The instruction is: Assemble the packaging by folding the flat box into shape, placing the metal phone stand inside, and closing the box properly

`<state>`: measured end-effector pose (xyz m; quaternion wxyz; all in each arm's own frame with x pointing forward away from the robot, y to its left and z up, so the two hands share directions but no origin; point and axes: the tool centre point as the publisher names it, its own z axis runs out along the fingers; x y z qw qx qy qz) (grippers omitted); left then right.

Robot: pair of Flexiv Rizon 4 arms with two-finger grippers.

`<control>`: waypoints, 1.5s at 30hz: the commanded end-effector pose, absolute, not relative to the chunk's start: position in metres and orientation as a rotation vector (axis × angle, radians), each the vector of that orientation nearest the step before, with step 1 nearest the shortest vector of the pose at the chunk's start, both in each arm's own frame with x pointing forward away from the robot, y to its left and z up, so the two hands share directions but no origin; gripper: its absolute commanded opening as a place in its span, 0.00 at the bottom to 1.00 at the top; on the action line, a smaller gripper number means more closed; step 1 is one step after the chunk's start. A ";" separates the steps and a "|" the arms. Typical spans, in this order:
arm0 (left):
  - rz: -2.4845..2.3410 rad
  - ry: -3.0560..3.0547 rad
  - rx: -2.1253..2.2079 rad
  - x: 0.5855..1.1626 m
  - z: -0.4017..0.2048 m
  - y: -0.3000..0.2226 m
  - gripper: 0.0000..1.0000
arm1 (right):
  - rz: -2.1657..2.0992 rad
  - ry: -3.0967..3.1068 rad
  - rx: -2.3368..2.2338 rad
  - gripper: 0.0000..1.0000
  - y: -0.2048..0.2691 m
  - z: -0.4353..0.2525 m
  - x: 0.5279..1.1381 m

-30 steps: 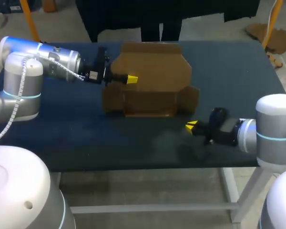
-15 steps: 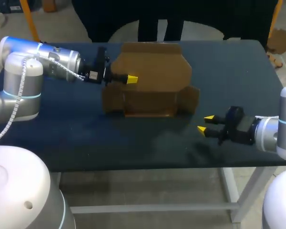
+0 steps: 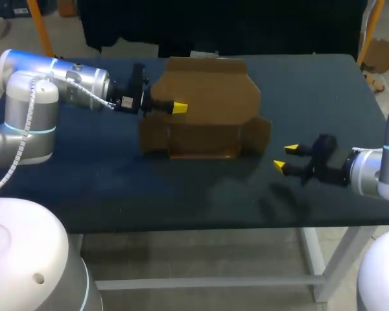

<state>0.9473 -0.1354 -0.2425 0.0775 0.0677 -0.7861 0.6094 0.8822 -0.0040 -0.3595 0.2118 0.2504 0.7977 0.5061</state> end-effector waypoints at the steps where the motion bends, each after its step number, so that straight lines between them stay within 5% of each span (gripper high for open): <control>1: 1.823 -2.356 0.202 0.947 -0.246 -0.135 0.00 | 1.430 2.209 0.675 0.63 -0.003 -0.366 0.897; 13: 1.823 -2.356 0.202 0.947 -0.246 -0.135 0.00 | 1.465 2.229 0.640 0.50 0.014 -0.369 0.942; 30: 1.823 -2.356 0.202 0.947 -0.246 -0.135 0.00 | 1.488 2.239 0.624 0.44 0.032 -0.373 0.969; 32: 1.823 -2.356 0.202 0.947 -0.246 -0.135 0.00 | 1.487 2.240 0.621 0.39 0.035 -0.373 0.969; 36: 1.823 -2.356 0.202 0.947 -0.246 -0.135 0.00 | 1.480 2.242 0.618 0.00 0.040 -0.374 0.968; 45: 1.823 -2.356 0.202 0.947 -0.246 -0.135 0.00 | 1.480 2.230 0.623 0.00 0.045 -0.376 0.959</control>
